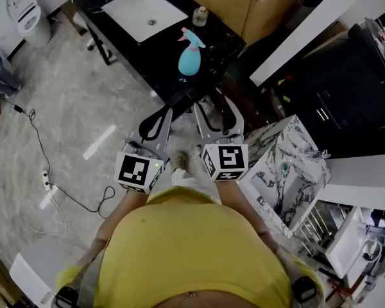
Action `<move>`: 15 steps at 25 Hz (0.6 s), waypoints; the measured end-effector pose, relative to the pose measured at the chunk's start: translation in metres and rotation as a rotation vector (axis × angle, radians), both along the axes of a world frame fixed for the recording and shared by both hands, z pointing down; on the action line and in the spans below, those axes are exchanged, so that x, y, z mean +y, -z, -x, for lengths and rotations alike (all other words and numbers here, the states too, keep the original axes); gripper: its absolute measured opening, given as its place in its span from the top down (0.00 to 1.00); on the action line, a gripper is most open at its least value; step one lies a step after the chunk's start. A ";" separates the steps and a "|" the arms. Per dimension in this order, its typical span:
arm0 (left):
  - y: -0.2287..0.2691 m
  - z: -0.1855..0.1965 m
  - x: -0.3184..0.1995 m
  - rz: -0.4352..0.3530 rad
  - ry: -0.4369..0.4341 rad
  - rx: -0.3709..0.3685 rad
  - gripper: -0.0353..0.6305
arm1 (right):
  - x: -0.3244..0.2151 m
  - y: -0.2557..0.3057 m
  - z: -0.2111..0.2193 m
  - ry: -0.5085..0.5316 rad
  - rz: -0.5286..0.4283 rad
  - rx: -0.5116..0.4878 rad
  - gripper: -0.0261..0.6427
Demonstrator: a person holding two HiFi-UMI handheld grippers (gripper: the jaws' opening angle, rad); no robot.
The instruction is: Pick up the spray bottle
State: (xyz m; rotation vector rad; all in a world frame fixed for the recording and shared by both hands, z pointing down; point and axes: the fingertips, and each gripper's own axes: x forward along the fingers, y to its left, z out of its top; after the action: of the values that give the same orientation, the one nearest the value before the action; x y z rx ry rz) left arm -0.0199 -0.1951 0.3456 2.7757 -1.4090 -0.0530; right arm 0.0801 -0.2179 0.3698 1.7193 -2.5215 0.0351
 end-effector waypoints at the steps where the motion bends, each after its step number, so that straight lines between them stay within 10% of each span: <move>1: 0.000 -0.002 -0.011 -0.003 0.007 -0.004 0.94 | -0.012 -0.002 -0.002 0.009 0.004 0.000 0.57; 15: -0.017 -0.015 -0.094 0.038 0.056 -0.054 0.94 | -0.114 -0.049 -0.004 0.101 0.073 -0.003 0.53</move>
State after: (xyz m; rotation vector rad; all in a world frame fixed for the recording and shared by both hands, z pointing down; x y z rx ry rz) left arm -0.0048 -0.2890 0.3626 2.7272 -1.4832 0.0482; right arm 0.0838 -0.3315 0.4190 1.5648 -2.5716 0.1211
